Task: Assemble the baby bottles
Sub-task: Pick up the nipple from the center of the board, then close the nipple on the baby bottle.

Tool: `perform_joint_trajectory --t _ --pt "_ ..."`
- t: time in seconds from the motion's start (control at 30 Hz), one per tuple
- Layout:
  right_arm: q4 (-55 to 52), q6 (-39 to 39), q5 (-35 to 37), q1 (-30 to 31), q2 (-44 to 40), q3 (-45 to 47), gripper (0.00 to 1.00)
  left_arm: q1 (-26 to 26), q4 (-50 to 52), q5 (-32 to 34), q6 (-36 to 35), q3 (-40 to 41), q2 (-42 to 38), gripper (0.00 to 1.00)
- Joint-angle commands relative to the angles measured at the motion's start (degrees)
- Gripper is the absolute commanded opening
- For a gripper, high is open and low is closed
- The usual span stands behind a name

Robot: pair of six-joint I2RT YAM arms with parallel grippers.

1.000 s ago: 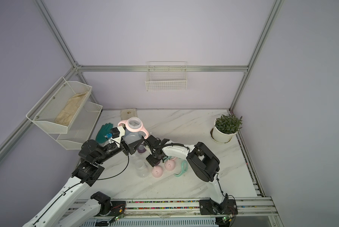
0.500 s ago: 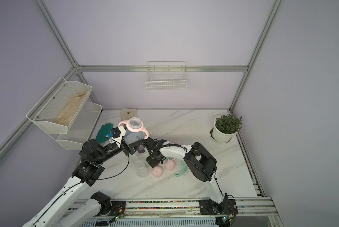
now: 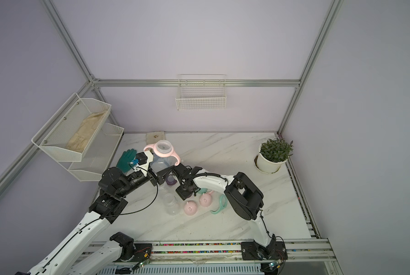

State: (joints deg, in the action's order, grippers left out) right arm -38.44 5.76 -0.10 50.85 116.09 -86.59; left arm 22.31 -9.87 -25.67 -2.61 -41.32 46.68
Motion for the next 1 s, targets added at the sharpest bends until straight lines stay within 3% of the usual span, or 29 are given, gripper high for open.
perform_joint_trajectory --t 0.0,0.4,0.97 --pt "0.2 0.4 -2.1 -3.2 -5.7 -1.3 0.51 -0.9 -4.4 0.6 -0.3 -0.7 0.1 0.0" --pt "0.3 -0.6 -3.9 -12.1 -16.3 -1.5 0.5 -2.4 -4.5 -1.6 -1.1 0.6 -1.1 0.0" --pt "-8.8 -4.6 0.6 -13.0 -21.6 -18.9 0.5 -2.3 -4.2 -2.9 -1.9 5.2 8.2 0.0"
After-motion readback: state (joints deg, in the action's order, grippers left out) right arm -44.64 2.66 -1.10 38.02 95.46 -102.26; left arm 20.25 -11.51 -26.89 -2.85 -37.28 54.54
